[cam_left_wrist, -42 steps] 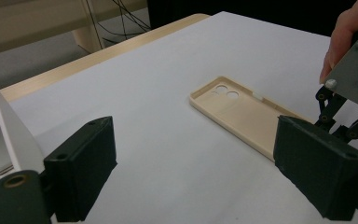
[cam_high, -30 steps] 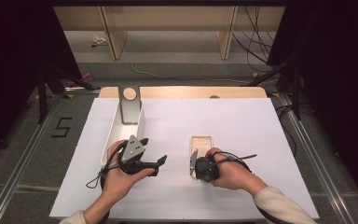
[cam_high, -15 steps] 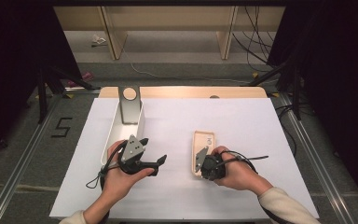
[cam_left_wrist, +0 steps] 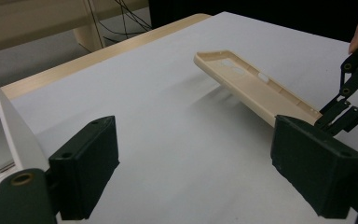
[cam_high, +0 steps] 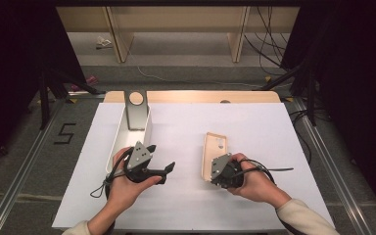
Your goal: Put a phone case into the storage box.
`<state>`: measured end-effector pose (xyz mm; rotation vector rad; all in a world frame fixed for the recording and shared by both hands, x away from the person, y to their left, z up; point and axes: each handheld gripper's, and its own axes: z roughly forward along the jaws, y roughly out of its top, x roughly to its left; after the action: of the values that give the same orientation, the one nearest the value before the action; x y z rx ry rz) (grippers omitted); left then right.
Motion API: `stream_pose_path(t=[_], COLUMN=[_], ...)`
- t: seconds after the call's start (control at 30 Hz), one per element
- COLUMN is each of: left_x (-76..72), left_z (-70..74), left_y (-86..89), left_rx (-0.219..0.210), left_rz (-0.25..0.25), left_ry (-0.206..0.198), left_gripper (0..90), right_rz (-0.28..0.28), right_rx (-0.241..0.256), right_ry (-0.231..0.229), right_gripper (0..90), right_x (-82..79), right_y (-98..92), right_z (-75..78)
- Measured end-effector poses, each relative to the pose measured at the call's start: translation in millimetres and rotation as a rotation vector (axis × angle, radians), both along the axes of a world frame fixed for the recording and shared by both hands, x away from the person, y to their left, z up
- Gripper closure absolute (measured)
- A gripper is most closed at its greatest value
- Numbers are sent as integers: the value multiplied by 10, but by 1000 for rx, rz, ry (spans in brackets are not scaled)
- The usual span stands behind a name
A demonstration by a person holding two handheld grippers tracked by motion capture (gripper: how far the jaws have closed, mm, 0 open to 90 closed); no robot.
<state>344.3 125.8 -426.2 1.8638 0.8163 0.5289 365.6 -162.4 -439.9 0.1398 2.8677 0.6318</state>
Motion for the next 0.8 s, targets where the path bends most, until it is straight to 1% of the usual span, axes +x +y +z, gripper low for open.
stream_pose_path(t=[0.03,0.2,0.3,0.37,0.4,0.43,0.47,0.53,0.67,0.8], left_x=[-1,0,6,11,16,24,36,68,146,246], left_z=[0,5,10,22,35,53,74,124,169,198], left_y=[-2,-3,-4,-10,-15,-25,-37,-68,-154,-265], left_rx=[0,-4,-11,-31,-38,-40,-46,-57,-30,-3], left_rz=[0,-1,-2,-4,-3,-2,2,7,17,5], left_ry=[0,3,5,26,34,39,45,66,93,117], left_gripper=[145,146,148,149,151,153,154,159,165,171], right_rz=[10,29,38,42,42,45,46,54,66,72], right_rx=[11,58,72,77,84,89,89,88,105,110], right_ry=[-9,-27,-34,-38,-29,-36,-31,-35,-41,-39], right_gripper=[880,881,881,881,881,881,881,881,881,881], right_x=[3,-17,-24,-27,-37,-42,-54,-71,-105,-126], right_y=[-5,-16,-19,-22,-22,-21,-18,-4,30,47], right_z=[3,13,7,6,1,-1,-1,1,7,27])
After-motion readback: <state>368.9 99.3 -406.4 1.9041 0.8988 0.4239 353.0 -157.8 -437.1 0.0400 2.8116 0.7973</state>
